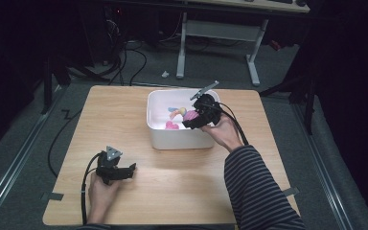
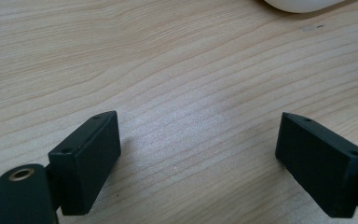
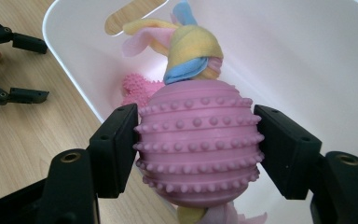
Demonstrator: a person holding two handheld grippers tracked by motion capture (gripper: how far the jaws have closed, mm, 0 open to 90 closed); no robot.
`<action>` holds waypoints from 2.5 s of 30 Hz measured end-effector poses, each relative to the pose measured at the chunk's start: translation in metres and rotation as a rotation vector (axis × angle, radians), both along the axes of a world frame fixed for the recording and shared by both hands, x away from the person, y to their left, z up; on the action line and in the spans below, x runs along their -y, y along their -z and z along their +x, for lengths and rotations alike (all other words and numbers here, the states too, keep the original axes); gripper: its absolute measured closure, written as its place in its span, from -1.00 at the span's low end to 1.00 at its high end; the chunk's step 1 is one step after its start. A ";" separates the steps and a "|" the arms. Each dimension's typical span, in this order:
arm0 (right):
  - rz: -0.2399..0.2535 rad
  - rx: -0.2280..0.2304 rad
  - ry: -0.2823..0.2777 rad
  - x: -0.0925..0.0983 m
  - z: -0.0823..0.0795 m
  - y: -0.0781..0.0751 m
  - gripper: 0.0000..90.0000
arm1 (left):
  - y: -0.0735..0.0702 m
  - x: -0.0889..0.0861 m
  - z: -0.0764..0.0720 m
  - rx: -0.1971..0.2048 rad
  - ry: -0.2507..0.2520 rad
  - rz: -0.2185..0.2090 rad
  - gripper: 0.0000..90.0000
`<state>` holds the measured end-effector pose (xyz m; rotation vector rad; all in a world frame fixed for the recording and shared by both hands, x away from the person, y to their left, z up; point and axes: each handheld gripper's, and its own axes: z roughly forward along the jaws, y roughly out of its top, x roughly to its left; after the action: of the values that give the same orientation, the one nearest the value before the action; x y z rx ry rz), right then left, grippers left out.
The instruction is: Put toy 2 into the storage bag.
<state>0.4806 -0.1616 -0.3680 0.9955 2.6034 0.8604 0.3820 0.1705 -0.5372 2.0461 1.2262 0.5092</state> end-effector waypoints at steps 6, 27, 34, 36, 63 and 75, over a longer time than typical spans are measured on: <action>0.006 0.001 0.003 0.000 -0.001 0.000 -0.28 | 0.000 0.000 0.000 0.000 0.000 -0.001 -0.69; 0.083 0.097 0.126 0.054 -0.031 -0.013 -0.28 | 0.000 0.000 0.000 0.001 -0.001 -0.002 -0.69; 0.090 0.121 0.180 0.082 -0.050 -0.016 -0.26 | 0.000 0.000 0.000 0.000 0.000 0.000 -0.69; 0.098 0.125 0.189 0.089 -0.054 -0.017 -0.25 | 0.000 0.000 0.000 0.000 0.000 0.000 -0.69; 0.129 0.165 0.411 0.180 -0.130 0.001 -0.17 | 0.000 0.000 0.000 0.001 -0.001 0.000 -0.69; 0.193 0.164 0.477 0.199 -0.150 0.038 -0.17 | 0.000 0.000 0.000 0.001 -0.001 -0.001 -0.69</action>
<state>0.3308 -0.3604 -0.4060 1.4481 2.0441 1.0205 0.3820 0.1705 -0.5372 2.0449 1.2265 0.5099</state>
